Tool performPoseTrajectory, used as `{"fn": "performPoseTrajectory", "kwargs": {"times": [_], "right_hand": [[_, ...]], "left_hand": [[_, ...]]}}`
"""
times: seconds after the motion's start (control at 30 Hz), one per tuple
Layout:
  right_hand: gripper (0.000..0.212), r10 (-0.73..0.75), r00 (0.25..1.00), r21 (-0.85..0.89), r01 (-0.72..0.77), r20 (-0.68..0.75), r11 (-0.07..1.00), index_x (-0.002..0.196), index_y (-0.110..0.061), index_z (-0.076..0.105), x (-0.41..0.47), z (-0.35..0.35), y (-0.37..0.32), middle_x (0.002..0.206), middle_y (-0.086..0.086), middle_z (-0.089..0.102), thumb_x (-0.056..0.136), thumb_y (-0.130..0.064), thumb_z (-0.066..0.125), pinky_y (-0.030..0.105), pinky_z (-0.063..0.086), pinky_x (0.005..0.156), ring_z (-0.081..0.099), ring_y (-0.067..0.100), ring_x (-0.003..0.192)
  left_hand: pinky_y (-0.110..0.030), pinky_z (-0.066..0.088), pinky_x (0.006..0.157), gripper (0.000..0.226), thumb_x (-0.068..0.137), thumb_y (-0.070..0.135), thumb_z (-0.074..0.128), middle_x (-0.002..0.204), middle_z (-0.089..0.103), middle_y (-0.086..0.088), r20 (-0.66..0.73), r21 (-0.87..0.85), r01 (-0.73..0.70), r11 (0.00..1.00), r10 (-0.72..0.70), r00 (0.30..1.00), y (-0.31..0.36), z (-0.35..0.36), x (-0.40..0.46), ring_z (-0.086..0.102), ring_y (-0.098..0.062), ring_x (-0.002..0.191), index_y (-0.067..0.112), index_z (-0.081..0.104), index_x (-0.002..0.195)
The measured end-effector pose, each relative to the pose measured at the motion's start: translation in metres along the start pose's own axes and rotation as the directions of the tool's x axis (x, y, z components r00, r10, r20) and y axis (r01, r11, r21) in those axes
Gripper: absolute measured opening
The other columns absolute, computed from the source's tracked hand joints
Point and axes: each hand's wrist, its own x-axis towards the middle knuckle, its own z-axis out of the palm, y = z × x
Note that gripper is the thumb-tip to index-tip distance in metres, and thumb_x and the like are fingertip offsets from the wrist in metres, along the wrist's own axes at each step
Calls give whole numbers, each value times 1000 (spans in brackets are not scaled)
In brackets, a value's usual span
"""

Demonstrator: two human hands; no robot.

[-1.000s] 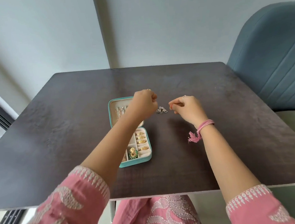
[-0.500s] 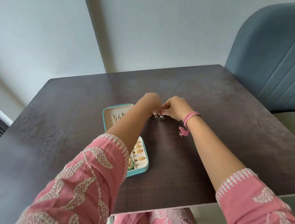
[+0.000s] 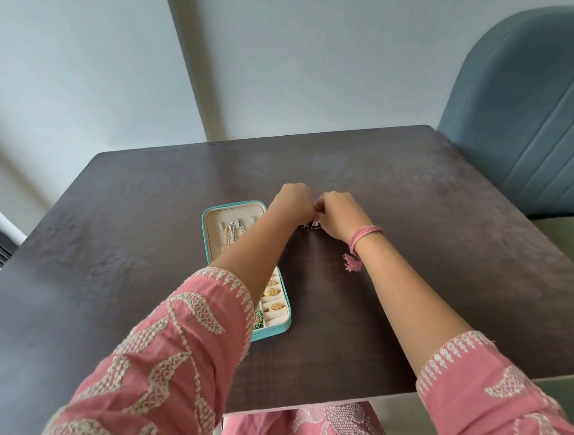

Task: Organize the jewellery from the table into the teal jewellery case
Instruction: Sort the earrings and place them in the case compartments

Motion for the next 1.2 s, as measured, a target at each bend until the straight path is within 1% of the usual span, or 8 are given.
{"fn": "performPoseTrajectory", "kwargs": {"times": [0.17,0.3,0.43,0.5,0.7,0.8,0.97,1.2], "right_hand": [[21,14,1000,59,-12,-24,998,97,-14,71,0,3,3,109,11,68,92,-12,51,32,45,77,60,33,102],[22,29,998,164,-19,-55,986,93,-15,70,-5,-4,4,103,11,70,92,-12,48,32,46,82,62,30,100],[21,6,994,286,25,-107,958,95,-15,72,-14,-18,3,93,4,71,93,-13,51,21,42,74,63,18,93],[17,-2,992,388,52,-128,920,93,-17,72,-19,-25,3,85,1,71,92,-15,55,20,45,68,65,14,84],[8,-62,987,674,145,-146,725,93,-20,70,-39,-48,-2,84,3,72,89,-15,66,12,50,70,65,7,74],[11,-89,979,725,196,-184,661,94,-22,72,-50,-56,-7,84,-1,74,88,-15,67,17,53,77,68,7,77],[15,-79,970,776,233,-232,586,102,-18,71,-68,-61,-20,85,-4,72,89,-15,66,8,44,66,65,-1,76],[13,-60,980,837,192,-189,512,102,-14,69,-89,-52,-36,89,-2,74,91,-12,62,10,45,65,65,-1,77]], "left_hand": [[-28,43,67,33,86,5,50,60,40,-4,-46,-83,-14,996,11,999,0,-2,-3,43,-20,56,7,38,56],[-27,42,67,33,89,9,50,61,41,-2,-86,-137,-28,990,16,996,-2,-6,-7,48,-24,75,8,39,58],[-29,49,67,15,84,8,53,66,58,-4,-95,-250,-40,967,17,995,-7,-15,-10,59,-25,79,2,64,75],[-32,55,75,21,84,9,52,79,71,-11,-102,-334,-60,941,27,994,-11,-18,-14,62,-24,74,1,72,89],[-34,58,77,16,84,16,59,83,74,-8,-238,-598,-186,779,49,970,-21,-32,-49,66,-23,71,13,74,87],[-35,57,77,11,81,17,64,84,74,-4,-268,-719,-212,662,18,963,-28,-36,-69,69,-21,85,14,71,89],[-26,54,71,9,84,14,66,91,74,-5,-282,-850,-238,470,-24,959,-41,-36,-99,70,-14,87,14,67,92],[-23,46,72,9,86,15,67,96,74,-5,-217,-933,-202,299,-17,976,-61,-20,-127,69,-14,91,19,67,94]]}}
